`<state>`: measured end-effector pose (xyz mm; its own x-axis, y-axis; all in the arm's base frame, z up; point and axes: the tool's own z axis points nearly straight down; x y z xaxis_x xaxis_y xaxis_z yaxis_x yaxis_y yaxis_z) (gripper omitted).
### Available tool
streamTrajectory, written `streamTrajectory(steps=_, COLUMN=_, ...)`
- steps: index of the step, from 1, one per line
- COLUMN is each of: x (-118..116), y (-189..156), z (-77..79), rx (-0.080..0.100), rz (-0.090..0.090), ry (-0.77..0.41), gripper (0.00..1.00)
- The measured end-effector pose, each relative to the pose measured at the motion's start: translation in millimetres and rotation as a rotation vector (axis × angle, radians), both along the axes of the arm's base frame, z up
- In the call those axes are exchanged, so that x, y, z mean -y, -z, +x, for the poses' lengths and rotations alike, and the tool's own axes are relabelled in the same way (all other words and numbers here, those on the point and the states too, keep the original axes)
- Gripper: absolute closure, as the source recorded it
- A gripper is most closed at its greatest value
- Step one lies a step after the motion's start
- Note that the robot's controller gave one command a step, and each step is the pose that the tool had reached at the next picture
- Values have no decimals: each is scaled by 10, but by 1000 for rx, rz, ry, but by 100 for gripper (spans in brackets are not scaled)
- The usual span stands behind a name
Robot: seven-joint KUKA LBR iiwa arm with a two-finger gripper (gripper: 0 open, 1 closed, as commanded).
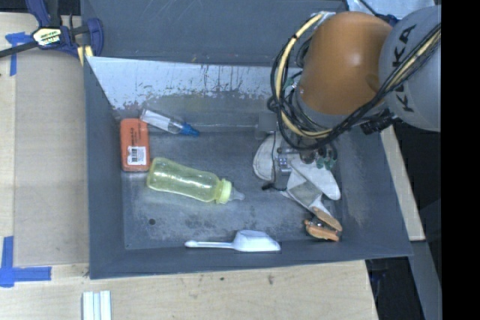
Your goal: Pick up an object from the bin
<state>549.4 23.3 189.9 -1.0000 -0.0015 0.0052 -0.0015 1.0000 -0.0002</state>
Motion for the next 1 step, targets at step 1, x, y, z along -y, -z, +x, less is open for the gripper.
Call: streamTrajectory(steps=1, x=0, y=-46, z=16, rx=9, rz=1, ry=1, gripper=0)
